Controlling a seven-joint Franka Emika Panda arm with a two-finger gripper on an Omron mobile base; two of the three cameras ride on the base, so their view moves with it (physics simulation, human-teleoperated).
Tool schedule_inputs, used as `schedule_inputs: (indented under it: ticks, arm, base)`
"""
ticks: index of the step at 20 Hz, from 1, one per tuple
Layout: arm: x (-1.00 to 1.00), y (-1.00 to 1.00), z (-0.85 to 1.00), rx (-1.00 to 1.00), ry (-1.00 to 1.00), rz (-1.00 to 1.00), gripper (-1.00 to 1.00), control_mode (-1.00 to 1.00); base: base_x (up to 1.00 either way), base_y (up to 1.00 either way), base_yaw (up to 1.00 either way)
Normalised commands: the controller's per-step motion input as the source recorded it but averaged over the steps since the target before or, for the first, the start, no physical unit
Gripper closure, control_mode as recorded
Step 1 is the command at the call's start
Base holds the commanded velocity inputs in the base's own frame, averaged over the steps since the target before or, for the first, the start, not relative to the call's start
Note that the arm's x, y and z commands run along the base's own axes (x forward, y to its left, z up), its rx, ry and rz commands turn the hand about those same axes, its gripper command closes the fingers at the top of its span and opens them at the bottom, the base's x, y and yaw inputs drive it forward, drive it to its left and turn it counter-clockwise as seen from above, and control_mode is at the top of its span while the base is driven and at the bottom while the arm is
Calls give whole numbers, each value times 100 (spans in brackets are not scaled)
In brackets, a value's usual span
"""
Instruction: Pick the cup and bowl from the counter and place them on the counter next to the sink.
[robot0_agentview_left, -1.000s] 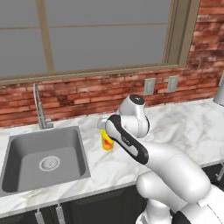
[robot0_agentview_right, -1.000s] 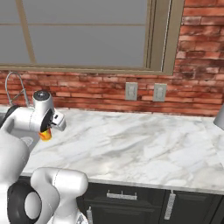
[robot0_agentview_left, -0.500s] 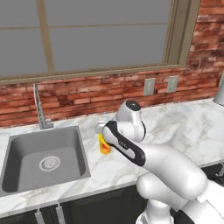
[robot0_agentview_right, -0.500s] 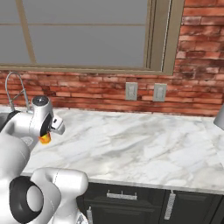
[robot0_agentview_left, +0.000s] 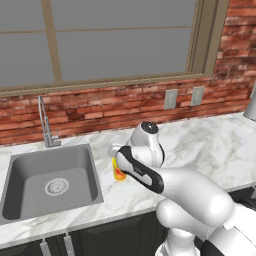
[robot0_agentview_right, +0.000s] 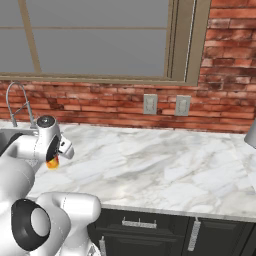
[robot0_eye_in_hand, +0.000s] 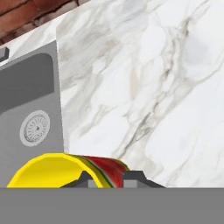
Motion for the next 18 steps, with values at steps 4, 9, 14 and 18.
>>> schedule_inputs:
  ticks: [4, 9, 14, 18]
  arm:
    - [0, 0, -31, 0, 0, -3, 100, -100]
    - [0, 0, -35, 0, 0, 0, 100, -100]
    - [0, 0, -37, 0, 0, 0, 100, -100]
    - [0, 0, -39, 0, 0, 0, 100, -100]
  base:
    - [0, 0, 0]
    - [0, 0, 0]
    - [0, 0, 0]
    - [0, 0, 0]
